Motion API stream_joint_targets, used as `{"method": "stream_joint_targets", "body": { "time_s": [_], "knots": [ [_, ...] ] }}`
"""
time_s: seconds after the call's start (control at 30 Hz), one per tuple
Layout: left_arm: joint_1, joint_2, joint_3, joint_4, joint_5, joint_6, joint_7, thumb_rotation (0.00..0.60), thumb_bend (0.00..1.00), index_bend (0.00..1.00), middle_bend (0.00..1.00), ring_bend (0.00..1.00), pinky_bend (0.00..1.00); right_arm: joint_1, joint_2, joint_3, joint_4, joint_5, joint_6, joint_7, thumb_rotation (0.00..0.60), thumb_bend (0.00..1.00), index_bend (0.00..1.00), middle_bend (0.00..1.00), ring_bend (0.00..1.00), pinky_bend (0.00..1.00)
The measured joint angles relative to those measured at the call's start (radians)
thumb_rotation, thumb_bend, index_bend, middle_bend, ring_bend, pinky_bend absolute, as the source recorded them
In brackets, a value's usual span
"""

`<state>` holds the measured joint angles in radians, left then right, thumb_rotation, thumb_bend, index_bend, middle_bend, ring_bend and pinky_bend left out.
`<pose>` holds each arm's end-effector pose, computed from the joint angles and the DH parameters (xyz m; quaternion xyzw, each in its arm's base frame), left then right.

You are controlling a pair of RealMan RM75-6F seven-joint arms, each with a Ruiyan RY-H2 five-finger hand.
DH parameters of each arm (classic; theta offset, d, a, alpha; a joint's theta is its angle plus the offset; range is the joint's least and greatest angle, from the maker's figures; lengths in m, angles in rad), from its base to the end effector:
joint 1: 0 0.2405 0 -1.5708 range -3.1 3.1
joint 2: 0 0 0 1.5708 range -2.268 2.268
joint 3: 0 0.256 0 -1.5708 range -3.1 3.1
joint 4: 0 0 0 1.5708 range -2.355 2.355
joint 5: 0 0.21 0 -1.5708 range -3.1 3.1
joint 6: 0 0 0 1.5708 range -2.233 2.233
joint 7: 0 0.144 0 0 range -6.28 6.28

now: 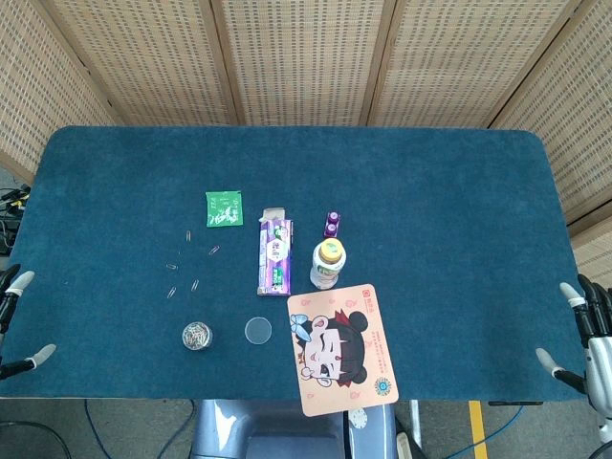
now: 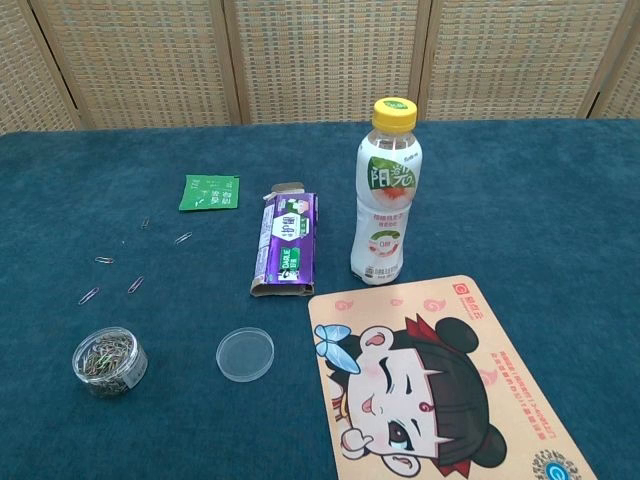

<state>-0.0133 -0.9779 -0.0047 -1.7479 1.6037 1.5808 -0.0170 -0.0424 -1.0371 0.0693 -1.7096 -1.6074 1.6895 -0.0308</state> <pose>-0.2899 0.1487 0.1914 -0.5988 -0.3763 -0.4057 0.5791 -0.2909 -0.1435 0.1995 0.5603 -0.3300 0.4323 0.6247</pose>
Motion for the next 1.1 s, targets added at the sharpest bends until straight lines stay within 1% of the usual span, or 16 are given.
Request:
{"method": "stream_joint_targets", "body": {
  "time_s": [0.3, 0.43, 0.47, 0.53, 0.57, 0.63, 0.73, 0.8, 0.9, 1.0, 1.1],
  "knots": [
    [-0.01, -0.007, 0.003, 0.006, -0.005, -0.024, 0.004, 0.6, 0.11, 0.0, 0.0, 0.0, 0.0, -0.002, 0.007, 0.004, 0.0, 0.009, -0.001, 0.02, 0.6, 0.0, 0.07, 0.0, 0.0, 0.0],
    [-0.036, -0.015, -0.009, 0.02, -0.016, -0.059, -0.014, 0.6, 0.12, 0.0, 0.0, 0.0, 0.0, -0.002, 0.013, 0.009, 0.0, 0.02, -0.002, 0.038, 0.6, 0.0, 0.07, 0.0, 0.0, 0.0],
    [-0.048, -0.019, -0.014, 0.028, -0.019, -0.073, -0.025, 0.6, 0.12, 0.03, 0.0, 0.0, 0.0, -0.001, 0.014, 0.009, 0.0, 0.021, -0.005, 0.039, 0.6, 0.0, 0.07, 0.0, 0.0, 0.0],
    [-0.084, -0.029, -0.027, 0.055, -0.024, -0.12, -0.054, 0.6, 0.12, 0.15, 0.0, 0.0, 0.0, 0.001, 0.015, 0.01, 0.0, 0.025, -0.01, 0.041, 0.6, 0.0, 0.07, 0.0, 0.0, 0.0],
    [-0.103, -0.034, -0.033, 0.068, -0.028, -0.146, -0.062, 0.6, 0.12, 0.2, 0.0, 0.0, 0.0, 0.002, 0.015, 0.012, 0.0, 0.029, -0.013, 0.042, 0.6, 0.0, 0.07, 0.0, 0.0, 0.0],
    [-0.156, -0.052, -0.048, 0.104, -0.039, -0.22, -0.071, 0.6, 0.13, 0.29, 0.0, 0.0, 0.0, 0.005, 0.015, 0.015, 0.0, 0.039, -0.022, 0.043, 0.6, 0.0, 0.07, 0.0, 0.0, 0.0],
    [-0.245, -0.098, -0.073, 0.178, -0.061, -0.34, -0.07, 0.6, 0.19, 0.38, 0.0, 0.0, 0.0, 0.012, 0.016, 0.019, 0.0, 0.056, -0.04, 0.048, 0.6, 0.0, 0.07, 0.0, 0.0, 0.0],
    [-0.303, -0.148, -0.088, 0.246, -0.073, -0.411, -0.065, 0.6, 0.23, 0.42, 0.0, 0.0, 0.0, 0.016, 0.016, 0.023, 0.002, 0.069, -0.05, 0.051, 0.6, 0.0, 0.07, 0.0, 0.0, 0.0],
    [-0.375, -0.231, -0.105, 0.354, -0.088, -0.48, -0.058, 0.6, 0.28, 0.48, 0.0, 0.0, 0.0, 0.022, 0.016, 0.032, 0.007, 0.096, -0.067, 0.057, 0.6, 0.0, 0.07, 0.0, 0.0, 0.0],
    [-0.438, -0.311, -0.119, 0.451, -0.105, -0.538, -0.052, 0.6, 0.34, 0.49, 0.0, 0.0, 0.0, 0.029, 0.015, 0.039, 0.013, 0.119, -0.085, 0.063, 0.6, 0.0, 0.07, 0.0, 0.0, 0.0],
    [-0.492, -0.379, -0.129, 0.526, -0.128, -0.595, -0.035, 0.6, 0.37, 0.49, 0.0, 0.0, 0.0, 0.035, 0.014, 0.045, 0.018, 0.134, -0.099, 0.065, 0.6, 0.0, 0.07, 0.0, 0.0, 0.0]
  ]
}}
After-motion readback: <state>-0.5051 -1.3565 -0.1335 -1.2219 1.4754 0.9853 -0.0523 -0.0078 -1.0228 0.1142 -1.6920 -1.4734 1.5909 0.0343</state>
